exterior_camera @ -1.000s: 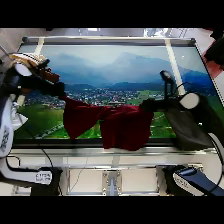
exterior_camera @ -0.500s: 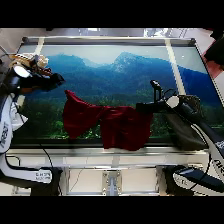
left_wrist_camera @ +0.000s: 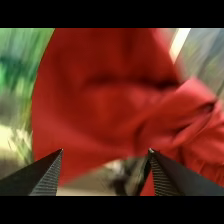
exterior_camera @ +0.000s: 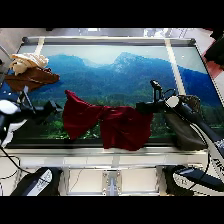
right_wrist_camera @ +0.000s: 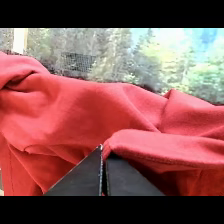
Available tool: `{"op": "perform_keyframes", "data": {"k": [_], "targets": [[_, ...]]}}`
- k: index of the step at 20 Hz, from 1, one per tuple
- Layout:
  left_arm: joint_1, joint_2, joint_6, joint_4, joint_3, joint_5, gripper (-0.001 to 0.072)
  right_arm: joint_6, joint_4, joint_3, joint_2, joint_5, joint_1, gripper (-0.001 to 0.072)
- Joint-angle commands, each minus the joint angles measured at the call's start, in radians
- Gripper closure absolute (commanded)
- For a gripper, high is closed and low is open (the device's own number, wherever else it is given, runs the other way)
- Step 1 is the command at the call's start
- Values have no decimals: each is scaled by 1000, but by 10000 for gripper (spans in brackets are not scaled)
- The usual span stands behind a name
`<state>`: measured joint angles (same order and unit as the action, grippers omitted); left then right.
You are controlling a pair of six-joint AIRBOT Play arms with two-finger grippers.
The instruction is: Fold the shirts.
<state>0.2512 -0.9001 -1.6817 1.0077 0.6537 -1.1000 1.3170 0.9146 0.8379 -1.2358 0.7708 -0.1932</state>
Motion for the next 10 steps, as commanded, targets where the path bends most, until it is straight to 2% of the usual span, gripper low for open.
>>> {"op": "perform_keyframes", "data": {"k": [1, 8, 10], "targets": [[10, 106, -98, -72, -233, -27, 103, -3, -3, 1, 0, 0, -1, 698], [110, 21, 53, -165, -330, -64, 107, -3, -3, 1, 0, 0, -1, 698], [116, -21, 76, -171, -330, -59, 201, -3, -3, 1, 0, 0, -1, 698]]}}
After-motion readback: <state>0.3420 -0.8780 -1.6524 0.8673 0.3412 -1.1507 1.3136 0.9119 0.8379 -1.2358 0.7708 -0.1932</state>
